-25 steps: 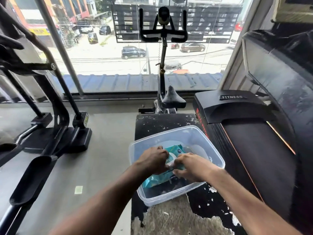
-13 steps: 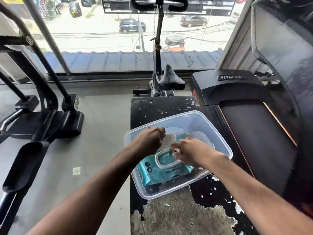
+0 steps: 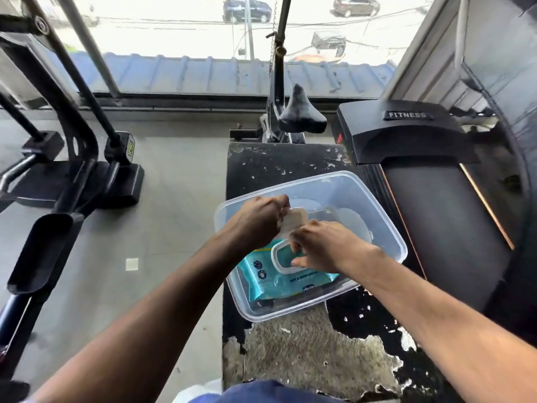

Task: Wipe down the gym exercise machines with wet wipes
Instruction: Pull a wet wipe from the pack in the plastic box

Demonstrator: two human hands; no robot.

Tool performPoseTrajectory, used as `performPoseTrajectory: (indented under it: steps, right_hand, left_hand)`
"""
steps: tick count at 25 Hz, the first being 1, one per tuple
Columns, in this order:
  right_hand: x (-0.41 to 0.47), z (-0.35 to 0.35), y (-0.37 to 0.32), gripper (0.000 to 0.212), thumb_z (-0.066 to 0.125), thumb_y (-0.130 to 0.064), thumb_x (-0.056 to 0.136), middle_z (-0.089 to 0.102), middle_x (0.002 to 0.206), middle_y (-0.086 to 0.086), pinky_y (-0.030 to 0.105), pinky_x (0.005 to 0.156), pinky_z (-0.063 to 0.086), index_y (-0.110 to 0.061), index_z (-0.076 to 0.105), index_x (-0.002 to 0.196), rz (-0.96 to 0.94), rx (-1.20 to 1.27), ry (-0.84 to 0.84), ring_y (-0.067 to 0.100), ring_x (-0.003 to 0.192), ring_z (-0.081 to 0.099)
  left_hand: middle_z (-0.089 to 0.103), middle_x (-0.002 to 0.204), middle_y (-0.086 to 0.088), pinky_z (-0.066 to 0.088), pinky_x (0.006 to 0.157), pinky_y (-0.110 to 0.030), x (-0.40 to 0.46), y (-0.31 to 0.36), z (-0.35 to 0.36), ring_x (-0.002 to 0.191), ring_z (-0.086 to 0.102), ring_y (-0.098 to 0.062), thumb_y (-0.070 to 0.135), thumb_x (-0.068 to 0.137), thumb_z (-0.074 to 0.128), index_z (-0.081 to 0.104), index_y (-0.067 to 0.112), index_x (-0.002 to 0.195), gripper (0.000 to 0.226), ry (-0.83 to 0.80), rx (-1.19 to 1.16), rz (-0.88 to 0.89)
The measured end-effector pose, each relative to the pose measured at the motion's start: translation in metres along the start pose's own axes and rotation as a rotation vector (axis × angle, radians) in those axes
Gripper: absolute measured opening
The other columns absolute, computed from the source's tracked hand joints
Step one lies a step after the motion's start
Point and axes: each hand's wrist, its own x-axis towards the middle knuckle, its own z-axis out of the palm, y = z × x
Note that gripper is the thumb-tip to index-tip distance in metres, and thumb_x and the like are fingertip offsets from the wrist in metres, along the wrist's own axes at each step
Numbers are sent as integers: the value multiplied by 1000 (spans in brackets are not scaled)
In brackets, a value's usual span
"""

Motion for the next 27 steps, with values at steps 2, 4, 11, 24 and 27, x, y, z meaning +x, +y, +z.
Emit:
performPoseTrajectory:
  steps: [2,4,11,24,27]
  right_hand:
    - [-1,1,-3,30,67,-45,93,69,106,5,32,74,45,-17,64,104,2,-32,48,26,93,66]
    - [-1,0,-6,37,65,-48,94,68,109,8,35,81,48,-13,64,108,4,-22,83,27,97,66]
    - [3,-4,-10,37,63,-50,94,66,111,7,38,82,53,-15,64,106,0,-45,12,26,93,63]
    - [0,-3,16,40,52,-1,90,60,98,-6,29,79,41,-37,45,106,16,205,76,21,96,61]
    - [-4,6,21,23,51,-13,100,59,108,-5,31,87,50,-33,62,101,2,147,21,17,98,61]
  left_hand:
    - [67,93,-19,42,70,-41,0,1,1,90,59,-41,15,105,49,59,12,115,15,-10,0,2]
    - [65,93,-18,40,70,-40,0,1,1,92,58,-38,18,107,48,57,14,123,18,-20,-14,-10]
    - [62,120,-4,46,75,-40,-5,0,1,104,59,-32,15,99,60,42,30,134,41,-97,95,61]
    - [61,108,9,39,67,-31,-10,4,-10,96,66,-24,15,93,62,65,36,100,22,-57,317,99]
    - [66,118,13,37,70,-27,-9,7,-2,102,67,-20,24,94,67,68,41,111,23,-181,365,101]
